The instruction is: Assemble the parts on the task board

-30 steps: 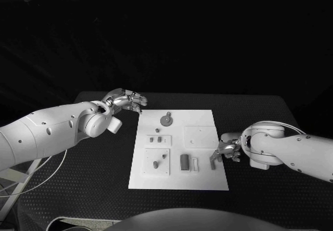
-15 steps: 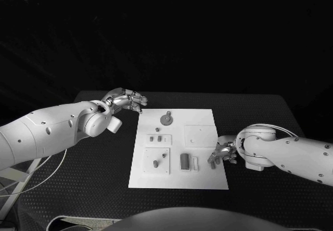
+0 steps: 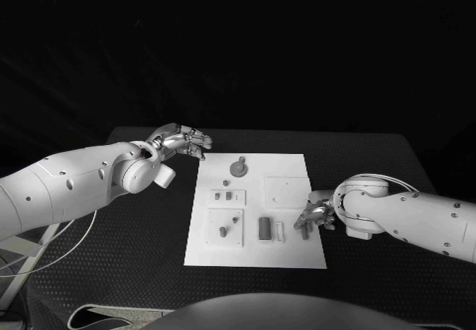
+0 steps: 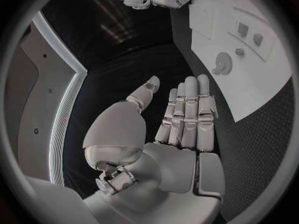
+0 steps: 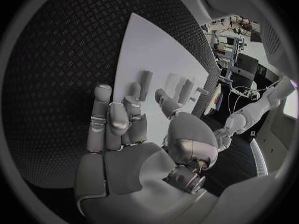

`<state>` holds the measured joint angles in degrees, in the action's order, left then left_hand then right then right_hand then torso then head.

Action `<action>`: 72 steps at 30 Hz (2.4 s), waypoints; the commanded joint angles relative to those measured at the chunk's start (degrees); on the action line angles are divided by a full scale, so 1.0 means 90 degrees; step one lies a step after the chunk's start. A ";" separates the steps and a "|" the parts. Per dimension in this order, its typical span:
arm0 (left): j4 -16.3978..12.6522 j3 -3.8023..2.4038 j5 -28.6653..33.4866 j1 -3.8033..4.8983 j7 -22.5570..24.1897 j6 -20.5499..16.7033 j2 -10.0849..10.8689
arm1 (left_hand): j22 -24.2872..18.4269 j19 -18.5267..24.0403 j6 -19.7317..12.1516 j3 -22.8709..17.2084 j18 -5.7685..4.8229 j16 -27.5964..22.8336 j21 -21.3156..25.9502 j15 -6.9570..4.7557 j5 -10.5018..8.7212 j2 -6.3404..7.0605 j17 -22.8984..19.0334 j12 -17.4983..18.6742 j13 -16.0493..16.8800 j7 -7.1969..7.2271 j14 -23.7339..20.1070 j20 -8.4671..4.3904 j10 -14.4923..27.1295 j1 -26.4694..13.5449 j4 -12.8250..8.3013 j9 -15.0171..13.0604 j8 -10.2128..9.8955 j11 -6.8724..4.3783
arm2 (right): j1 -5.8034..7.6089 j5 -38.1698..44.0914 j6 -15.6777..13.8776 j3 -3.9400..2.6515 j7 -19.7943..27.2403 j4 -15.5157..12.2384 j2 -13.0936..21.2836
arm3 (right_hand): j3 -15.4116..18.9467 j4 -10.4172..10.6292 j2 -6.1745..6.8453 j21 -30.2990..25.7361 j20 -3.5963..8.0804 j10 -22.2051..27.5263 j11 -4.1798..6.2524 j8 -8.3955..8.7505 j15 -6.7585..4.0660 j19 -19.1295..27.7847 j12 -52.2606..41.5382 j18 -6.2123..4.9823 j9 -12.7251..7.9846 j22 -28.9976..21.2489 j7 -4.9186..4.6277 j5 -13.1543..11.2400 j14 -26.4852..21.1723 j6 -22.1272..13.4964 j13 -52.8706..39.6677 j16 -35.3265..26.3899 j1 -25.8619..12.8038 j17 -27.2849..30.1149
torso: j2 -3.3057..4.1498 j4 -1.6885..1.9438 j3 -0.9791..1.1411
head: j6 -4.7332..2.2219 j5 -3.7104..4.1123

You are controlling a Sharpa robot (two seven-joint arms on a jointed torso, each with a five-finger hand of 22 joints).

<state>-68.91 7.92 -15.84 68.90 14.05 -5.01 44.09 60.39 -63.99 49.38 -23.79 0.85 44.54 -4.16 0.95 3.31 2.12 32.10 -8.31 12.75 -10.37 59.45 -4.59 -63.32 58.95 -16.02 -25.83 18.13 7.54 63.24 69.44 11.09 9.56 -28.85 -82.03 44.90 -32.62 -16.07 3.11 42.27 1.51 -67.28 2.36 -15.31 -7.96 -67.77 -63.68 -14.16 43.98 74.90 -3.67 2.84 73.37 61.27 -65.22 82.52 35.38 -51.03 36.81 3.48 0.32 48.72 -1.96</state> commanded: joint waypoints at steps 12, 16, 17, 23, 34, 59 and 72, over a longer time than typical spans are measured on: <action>-0.0009 -0.0005 -0.0020 0.0004 0.0056 0.0067 0.0009 | -0.0009 0.0022 -0.0032 0.0045 0.0104 -0.0021 0.0026 0.0041 -0.0023 -0.0009 0.0008 0.0041 -0.0008 0.0009 -0.0018 0.0026 0.0037 -0.0057 -0.0011 0.0007 -0.0034 -0.0017 | -0.0163 0.0632 0.0330 0.0088 -0.0151 -0.0066 -0.0021 | 0.0064 -0.0089 0.0130 0.0046 -0.0066 0.0005 -0.0031 0.0142 0.0000 0.0141 0.0041 -0.0093 0.0054 0.0134 -0.0064 -0.0001 -0.0063 -0.0085 0.0008 0.0004 0.1989 0.0040 | 0.0001 -0.0009 0.0013 | 0.0030 -0.0011; -0.0007 -0.0005 -0.0020 0.0004 0.0051 0.0065 0.0011 | -0.0009 0.0022 -0.0032 0.0045 0.0104 -0.0022 0.0026 0.0041 -0.0023 -0.0009 0.0009 0.0041 -0.0008 0.0009 -0.0018 0.0026 0.0037 -0.0057 -0.0013 0.0007 -0.0034 -0.0017 | -0.0176 0.0728 0.0314 0.0091 -0.0157 -0.0103 -0.0012 | 0.0118 -0.0091 0.0137 0.0042 -0.0075 0.0012 -0.0034 0.0164 0.0004 0.0154 0.0049 -0.0093 0.0052 0.0131 -0.0067 0.0000 -0.0073 -0.0086 0.0013 0.0007 0.2131 0.0048 | 0.0000 -0.0012 0.0013 | 0.0033 0.0004; -0.0007 -0.0005 -0.0020 0.0004 0.0050 0.0064 0.0011 | -0.0009 0.0023 -0.0033 0.0045 0.0105 -0.0022 0.0026 0.0041 -0.0023 -0.0009 0.0010 0.0041 -0.0008 0.0009 -0.0018 0.0026 0.0037 -0.0057 -0.0013 0.0007 -0.0034 -0.0017 | -0.0179 0.0729 0.0300 0.0092 -0.0157 -0.0108 -0.0010 | 0.0135 -0.0092 0.0140 0.0041 -0.0078 0.0015 -0.0036 0.0172 0.0005 0.0158 0.0052 -0.0093 0.0051 0.0130 -0.0069 -0.0001 -0.0077 -0.0089 0.0015 0.0007 0.2177 0.0050 | 0.0000 -0.0014 0.0013 | 0.0034 0.0005; -0.0010 -0.0005 -0.0020 0.0004 0.0050 0.0061 0.0009 | -0.0010 0.0023 -0.0036 0.0046 0.0105 -0.0022 0.0026 0.0041 -0.0023 -0.0005 0.0011 0.0043 -0.0009 0.0008 -0.0018 0.0026 0.0040 -0.0058 -0.0017 0.0008 -0.0036 -0.0016 | -0.0184 0.0730 0.0043 0.0092 -0.0127 -0.0119 -0.0011 | 0.0168 -0.0090 0.0081 0.0036 -0.0090 0.0027 -0.0044 0.0214 0.0011 0.0174 0.0064 -0.0093 0.0041 0.0128 -0.0078 0.0000 -0.0092 -0.0112 0.0022 0.0012 0.2375 0.0059 | 0.0002 -0.0012 0.0010 | 0.0027 0.0012; -0.0018 -0.0005 -0.0020 0.0004 0.0051 0.0062 0.0020 | -0.0010 0.0024 -0.0042 0.0048 0.0106 -0.0023 0.0024 0.0042 -0.0023 -0.0005 0.0015 0.0046 -0.0011 0.0006 -0.0018 0.0026 0.0046 -0.0062 -0.0019 0.0010 -0.0039 -0.0015 | -0.0184 -0.0075 -0.0530 0.0090 0.0081 -0.0200 0.0016 | 0.0257 -0.0086 -0.0335 0.0057 -0.0107 -0.0045 -0.0058 0.0315 0.0034 0.0143 0.0046 -0.0093 -0.0066 0.0130 -0.0092 0.0001 -0.0056 -0.0087 0.0036 0.0046 0.2324 0.0076 | 0.0000 -0.0001 0.0004 | 0.0018 0.0031; -0.0022 -0.0004 -0.0037 0.0004 0.0028 0.0096 0.0028 | -0.0011 0.0028 -0.0043 0.0049 0.0108 -0.0027 0.0023 0.0042 -0.0019 0.0009 0.0022 0.0046 -0.0013 0.0006 -0.0020 0.0026 0.0048 -0.0058 -0.0031 0.0011 -0.0039 -0.0015 | -0.0012 -0.2744 -0.2095 0.0061 0.0263 -0.0544 0.0086 | 0.0293 -0.0087 -0.0417 0.0092 -0.0061 -0.0175 -0.0008 0.0315 -0.0009 0.0067 0.0019 -0.0093 -0.0138 0.0125 -0.0039 0.0001 0.0006 0.0085 0.0053 0.0071 0.2317 0.0102 | 0.0004 -0.0006 0.0010 | -0.0002 0.0068; -0.0032 -0.0004 -0.0055 0.0004 0.0020 0.0111 0.0034 | -0.0012 0.0030 -0.0041 0.0040 0.0110 -0.0031 0.0022 0.0042 -0.0010 0.0013 0.0027 0.0045 -0.0014 0.0007 -0.0022 0.0026 0.0048 -0.0044 -0.0036 0.0011 -0.0037 -0.0015 | -0.0013 -0.2521 -0.1849 0.0072 0.0152 -0.0417 -0.0016 | 0.0298 -0.0088 -0.0424 0.0086 -0.0060 -0.0178 -0.0007 0.0328 -0.0012 0.0072 0.0026 -0.0093 -0.0153 0.0121 -0.0040 0.0001 0.0005 0.0086 0.0057 0.0067 0.2300 0.0109 | 0.0002 -0.0007 0.0008 | 0.0009 0.0081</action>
<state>-69.03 7.92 -16.12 68.90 13.92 -4.86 44.42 60.37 -63.99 49.38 -23.63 0.85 44.55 -4.16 1.03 3.31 2.11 32.28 -7.98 12.69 -10.37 59.37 -4.59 -63.37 58.95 -16.19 -25.80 18.13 7.35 63.15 46.08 -6.39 10.20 -27.39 -85.78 44.83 -30.38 -16.83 -0.76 42.83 1.22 -68.52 2.37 -12.66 -8.14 -66.86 -63.46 -14.53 42.69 74.94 -3.89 2.89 73.39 61.87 -64.79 82.96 56.56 -50.12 36.83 3.42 0.37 48.77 -1.24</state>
